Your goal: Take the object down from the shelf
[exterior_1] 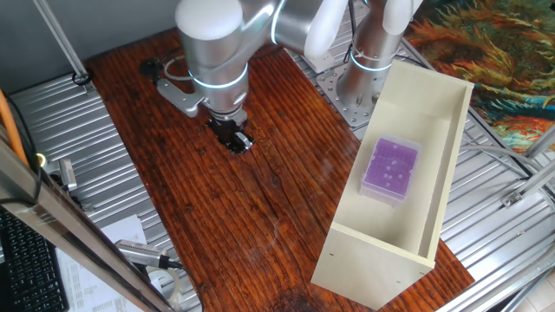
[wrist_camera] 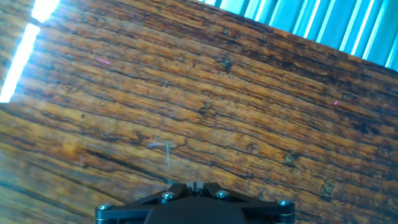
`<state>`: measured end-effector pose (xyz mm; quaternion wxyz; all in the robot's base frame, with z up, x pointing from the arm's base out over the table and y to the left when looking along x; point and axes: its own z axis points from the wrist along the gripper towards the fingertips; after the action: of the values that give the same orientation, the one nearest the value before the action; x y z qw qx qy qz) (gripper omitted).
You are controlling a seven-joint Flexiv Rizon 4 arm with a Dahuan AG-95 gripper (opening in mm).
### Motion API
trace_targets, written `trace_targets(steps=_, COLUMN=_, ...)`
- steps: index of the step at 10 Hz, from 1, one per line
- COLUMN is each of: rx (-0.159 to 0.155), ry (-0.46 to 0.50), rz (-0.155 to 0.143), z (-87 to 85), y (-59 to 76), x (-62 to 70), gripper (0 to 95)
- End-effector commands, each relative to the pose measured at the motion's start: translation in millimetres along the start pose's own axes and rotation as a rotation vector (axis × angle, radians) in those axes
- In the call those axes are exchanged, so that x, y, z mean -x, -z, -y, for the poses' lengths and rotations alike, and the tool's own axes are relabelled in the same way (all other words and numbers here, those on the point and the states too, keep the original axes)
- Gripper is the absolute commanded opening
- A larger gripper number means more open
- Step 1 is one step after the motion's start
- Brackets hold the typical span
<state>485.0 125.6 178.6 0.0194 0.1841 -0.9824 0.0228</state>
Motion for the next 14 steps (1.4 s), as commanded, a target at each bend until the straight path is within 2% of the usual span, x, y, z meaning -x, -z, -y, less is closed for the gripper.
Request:
trace_targets(steps=1, rx=-0.004, ry=-0.028, rz=0.005, z=-5.1, y=-1.1, x=1.1, gripper=0.0)
trace_targets(steps=5, rx=0.0, ry=-0.035, rz=-0.004, z=-16.0, y=3.1, x=3.4, gripper=0.0)
trace_targets(steps=7, rx=0.001, ry=-0.054, rz=-0.003, z=-26.8, y=5.6, x=4.4, gripper=0.0)
trace_targets(steps=9, rx=-0.012, ry=-0.063, rz=-0.003, z=-28.7, y=6.2, x=4.6, gripper=0.0)
trace_targets(steps=11, rx=-0.027, ry=-0.003, rz=-0.007, z=-28.7, y=6.2, x=4.6, gripper=0.0)
trace_targets(steps=12, rx=-0.026, ry=0.003, rz=-0.008, z=-28.7, y=6.2, x=4.6, gripper=0.0)
trace_targets(steps=14, rx=0.0, ry=0.016, rz=0.008, z=-28.7, y=6.2, x=4.6, gripper=0.0)
